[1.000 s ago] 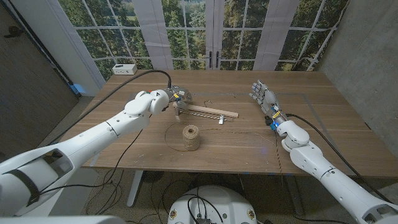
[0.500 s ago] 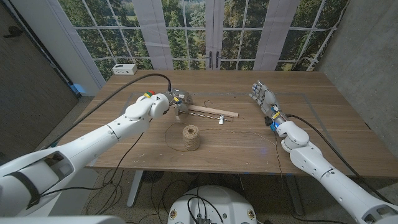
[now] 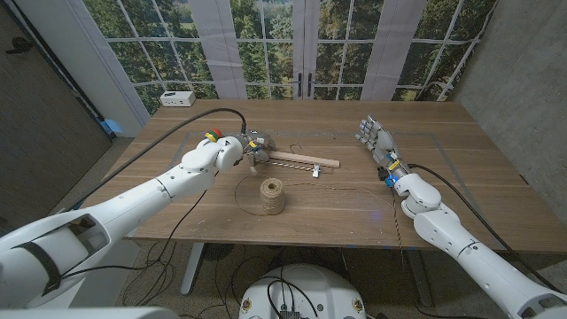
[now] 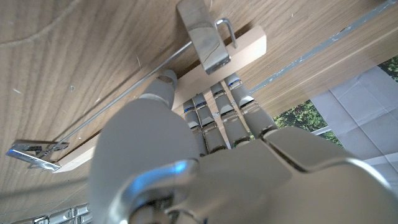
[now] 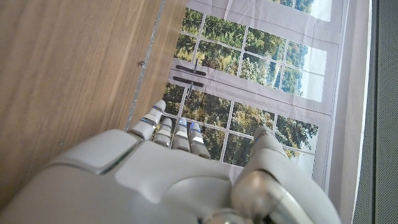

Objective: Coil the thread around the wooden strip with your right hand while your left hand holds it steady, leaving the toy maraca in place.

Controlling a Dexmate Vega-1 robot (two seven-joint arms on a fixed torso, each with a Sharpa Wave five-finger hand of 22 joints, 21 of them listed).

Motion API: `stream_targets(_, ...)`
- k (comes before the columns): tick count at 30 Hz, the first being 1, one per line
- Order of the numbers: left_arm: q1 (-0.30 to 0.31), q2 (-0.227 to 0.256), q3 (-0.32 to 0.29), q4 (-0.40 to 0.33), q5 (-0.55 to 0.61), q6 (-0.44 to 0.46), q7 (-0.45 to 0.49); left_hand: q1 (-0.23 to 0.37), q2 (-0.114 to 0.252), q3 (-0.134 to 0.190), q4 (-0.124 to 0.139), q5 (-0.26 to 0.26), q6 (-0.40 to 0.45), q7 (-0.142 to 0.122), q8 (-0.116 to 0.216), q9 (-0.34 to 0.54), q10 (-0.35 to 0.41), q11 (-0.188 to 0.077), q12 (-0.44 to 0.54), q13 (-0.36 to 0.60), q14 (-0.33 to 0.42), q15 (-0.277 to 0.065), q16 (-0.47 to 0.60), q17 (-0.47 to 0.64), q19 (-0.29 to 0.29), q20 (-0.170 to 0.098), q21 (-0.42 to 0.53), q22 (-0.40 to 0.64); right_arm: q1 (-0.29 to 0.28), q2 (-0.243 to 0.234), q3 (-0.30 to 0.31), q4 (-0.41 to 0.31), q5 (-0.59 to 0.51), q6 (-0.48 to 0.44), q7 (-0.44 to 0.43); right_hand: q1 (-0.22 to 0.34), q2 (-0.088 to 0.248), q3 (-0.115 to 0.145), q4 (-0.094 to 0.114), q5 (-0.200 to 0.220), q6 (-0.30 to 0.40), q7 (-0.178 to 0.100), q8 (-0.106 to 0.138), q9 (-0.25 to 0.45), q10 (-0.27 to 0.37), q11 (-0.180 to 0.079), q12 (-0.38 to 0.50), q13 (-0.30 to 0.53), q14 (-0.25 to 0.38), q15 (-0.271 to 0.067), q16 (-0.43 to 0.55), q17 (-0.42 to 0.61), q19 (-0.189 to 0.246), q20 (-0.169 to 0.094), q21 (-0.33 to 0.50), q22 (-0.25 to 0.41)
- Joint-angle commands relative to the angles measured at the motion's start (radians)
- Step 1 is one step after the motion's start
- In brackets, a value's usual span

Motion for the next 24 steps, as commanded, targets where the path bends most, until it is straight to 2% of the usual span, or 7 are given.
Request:
stream_targets(1,-0.009,-0.013,0.012,0.043,-0.044,-0.023,-0.017,0.091,0.005,0.02,-0.014,-0.014,0.032,0.004,0.006,0.004,0.014,0.003,-0.003,0.011,0.012,-0.104,0.015,0.013,0.025,-0.044,0.014,-0.003,-0.011,-0.005,0.005,-0.007,-0.001,0.003,-0.006,-0.01,0.004,0.001,-0.002,-0.006,0.005,0.003,0.001,0.006,0.003,0.005,0.0,0.001,0.006,0.002,0.006,0.004,0.006,0.007,0.001,0.006)
stream_targets(5,-0.023,-0.015,0.038,0.062,-0.026,-0.03,-0.038,0.108,0.003,0.016,-0.001,-0.022,0.083,0.014,0.018,0.005,0.058,0.005,0.009,0.016,0.057,-0.103,0.033,0.016,0.065,-0.053,0.031,-0.004,-0.02,-0.006,0.012,-0.014,0.004,0.002,-0.015,-0.01,0.004,0.001,-0.002,-0.006,0.005,0.003,0.001,0.006,0.004,0.005,0.0,0.001,0.006,0.005,0.006,0.004,0.006,0.007,0.001,0.006)
stream_targets(12,0.006,0.01,0.094,0.01,0.203,0.02,0.092,0.138,0.023,0.004,0.006,-0.025,0.226,0.009,0.059,0.01,0.188,-0.009,0.058,0.043,0.192,-0.14,0.12,0.07,0.095,-0.03,0.06,0.004,-0.026,-0.007,0.013,-0.012,0.0,0.009,-0.017,-0.012,0.004,0.001,-0.002,-0.006,0.006,-0.001,0.001,0.006,0.007,0.005,0.001,0.001,0.013,0.006,0.009,0.004,0.009,0.009,0.002,0.006)
stream_targets(15,0.016,0.014,0.109,0.014,0.281,0.026,0.146,0.237,0.016,-0.032,-0.004,-0.021,0.341,0.006,0.113,0.042,0.268,-0.02,0.143,0.118,0.265,-0.158,0.214,0.186,0.131,-0.054,0.12,0.025,-0.03,-0.005,0.014,-0.012,0.003,0.01,-0.02,-0.012,0.004,0.001,-0.002,-0.006,0.006,-0.001,0.001,0.006,0.007,0.003,0.001,0.001,0.013,0.008,0.009,0.004,0.009,0.009,0.002,0.006)
stream_targets(18,0.033,0.012,0.071,0.022,0.215,-0.008,0.178,0.292,0.018,-0.047,0.003,-0.02,0.43,0.008,0.165,0.068,0.311,-0.015,0.204,0.182,0.333,-0.17,0.256,0.241,0.183,-0.091,0.191,0.046,-0.034,-0.004,0.016,-0.013,0.004,0.013,-0.024,-0.012,0.005,0.001,-0.002,-0.006,0.007,-0.001,0.001,0.006,0.007,0.004,0.001,0.001,0.014,0.009,0.009,0.004,0.009,0.01,0.002,0.006)
stream_targets(21,0.047,0.018,0.051,0.01,0.21,-0.004,0.203,0.306,0.027,-0.051,0.011,-0.024,0.453,0.041,0.171,0.062,0.294,0.0,0.223,0.222,0.422,-0.177,0.275,0.26,0.235,-0.12,0.25,0.059,-0.038,-0.003,0.019,-0.016,0.005,0.015,-0.026,-0.012,0.005,0.002,-0.002,-0.006,0.007,-0.001,0.001,0.006,0.007,0.004,0.001,0.001,0.015,0.01,0.009,0.004,0.01,0.01,0.002,0.006)
stream_targets(24,0.059,0.027,0.034,-0.005,0.208,-0.013,0.237,0.319,0.019,-0.053,0.007,-0.027,0.48,0.068,0.176,0.055,0.303,0.021,0.231,0.237,0.43,-0.177,0.273,0.267,0.249,-0.125,0.277,0.064,-0.042,-0.004,0.02,-0.017,0.005,0.02,-0.026,-0.012,0.005,0.002,-0.002,-0.006,0.007,-0.002,0.001,0.006,0.008,0.003,0.001,0.001,0.015,0.01,0.009,0.004,0.01,0.01,0.002,0.006)
